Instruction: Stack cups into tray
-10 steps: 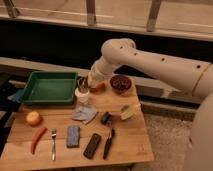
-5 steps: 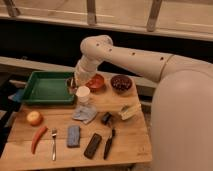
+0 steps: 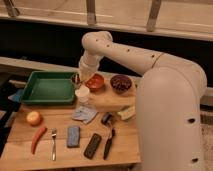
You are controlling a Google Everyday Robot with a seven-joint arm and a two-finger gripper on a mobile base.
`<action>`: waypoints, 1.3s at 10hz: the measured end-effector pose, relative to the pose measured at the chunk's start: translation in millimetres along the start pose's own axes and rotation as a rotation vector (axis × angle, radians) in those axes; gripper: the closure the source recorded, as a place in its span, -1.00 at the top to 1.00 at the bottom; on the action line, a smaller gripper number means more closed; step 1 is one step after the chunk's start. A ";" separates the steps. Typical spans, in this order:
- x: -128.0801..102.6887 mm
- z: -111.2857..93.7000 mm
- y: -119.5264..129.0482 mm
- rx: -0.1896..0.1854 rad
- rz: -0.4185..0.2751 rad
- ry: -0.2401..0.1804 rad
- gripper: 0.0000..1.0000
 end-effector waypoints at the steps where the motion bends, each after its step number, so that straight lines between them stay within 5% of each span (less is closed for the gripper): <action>1: -2.7 1.8 -7.6 0.002 0.022 0.001 -0.78; 8: -4.6 4.9 -17.8 -0.003 0.051 0.006 -0.78; 13: -3.0 44.5 -30.9 -0.011 0.093 0.071 -0.78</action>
